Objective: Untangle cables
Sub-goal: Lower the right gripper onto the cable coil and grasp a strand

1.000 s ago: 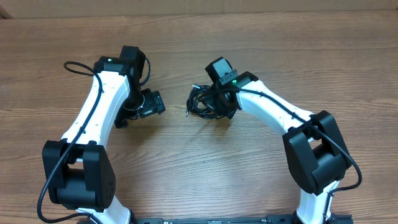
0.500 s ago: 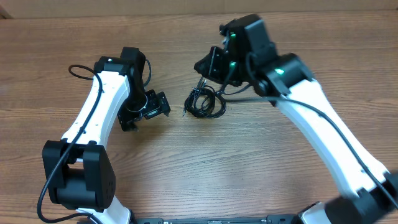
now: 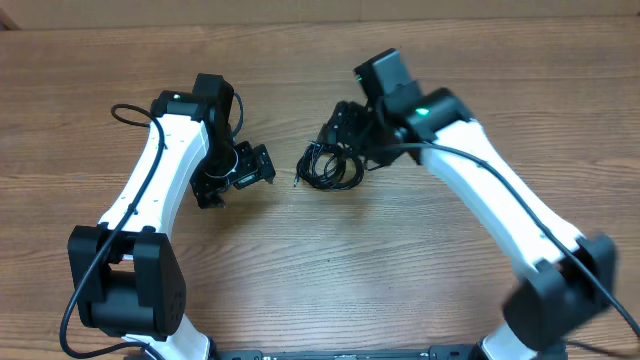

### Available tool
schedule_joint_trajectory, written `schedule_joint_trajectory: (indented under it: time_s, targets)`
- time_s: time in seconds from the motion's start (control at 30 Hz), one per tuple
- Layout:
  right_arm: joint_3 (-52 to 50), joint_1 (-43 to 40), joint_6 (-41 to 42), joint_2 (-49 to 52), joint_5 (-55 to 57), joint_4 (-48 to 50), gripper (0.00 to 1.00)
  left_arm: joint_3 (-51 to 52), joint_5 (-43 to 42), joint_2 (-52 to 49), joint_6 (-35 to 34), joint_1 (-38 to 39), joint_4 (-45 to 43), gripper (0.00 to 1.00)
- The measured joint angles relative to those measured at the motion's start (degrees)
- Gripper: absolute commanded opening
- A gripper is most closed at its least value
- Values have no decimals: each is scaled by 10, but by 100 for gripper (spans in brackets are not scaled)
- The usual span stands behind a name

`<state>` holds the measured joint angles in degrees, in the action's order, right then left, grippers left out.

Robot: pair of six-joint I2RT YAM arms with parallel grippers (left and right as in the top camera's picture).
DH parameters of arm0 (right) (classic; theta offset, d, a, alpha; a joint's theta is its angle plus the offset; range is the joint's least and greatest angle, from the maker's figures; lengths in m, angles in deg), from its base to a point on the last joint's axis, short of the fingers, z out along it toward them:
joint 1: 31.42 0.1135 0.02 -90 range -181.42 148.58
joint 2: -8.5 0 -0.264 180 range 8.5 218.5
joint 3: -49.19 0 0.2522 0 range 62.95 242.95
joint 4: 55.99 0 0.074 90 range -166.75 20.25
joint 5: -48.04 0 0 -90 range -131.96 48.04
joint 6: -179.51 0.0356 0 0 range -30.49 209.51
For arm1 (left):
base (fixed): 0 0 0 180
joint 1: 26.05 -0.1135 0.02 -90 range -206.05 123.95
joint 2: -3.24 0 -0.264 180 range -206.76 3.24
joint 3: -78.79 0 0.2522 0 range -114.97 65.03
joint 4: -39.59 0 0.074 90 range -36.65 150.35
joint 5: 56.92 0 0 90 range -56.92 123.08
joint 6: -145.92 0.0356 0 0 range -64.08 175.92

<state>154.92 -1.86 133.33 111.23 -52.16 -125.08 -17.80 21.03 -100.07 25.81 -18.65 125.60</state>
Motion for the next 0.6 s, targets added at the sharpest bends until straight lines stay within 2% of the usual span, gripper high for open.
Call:
schedule_joint_trajectory:
  time_s: [0.17,0.27,0.47,0.5,0.53,0.6]
  targets:
    - [-7,2,17,92,0,24,72,0,0,0,0,0,2,99]
    - [-7,3,21,117,-8,43,64,0,0,0,0,0,4,99]
    - [-7,5,25,150,-16,61,60,0,0,0,0,0,4,99]
    - [-7,5,25,154,-16,63,58,0,0,0,0,0,4,100]
    - [-7,5,25,157,-17,65,46,0,0,0,0,0,4,99]
    - [-7,5,24,162,-18,69,35,0,0,0,0,0,4,100]
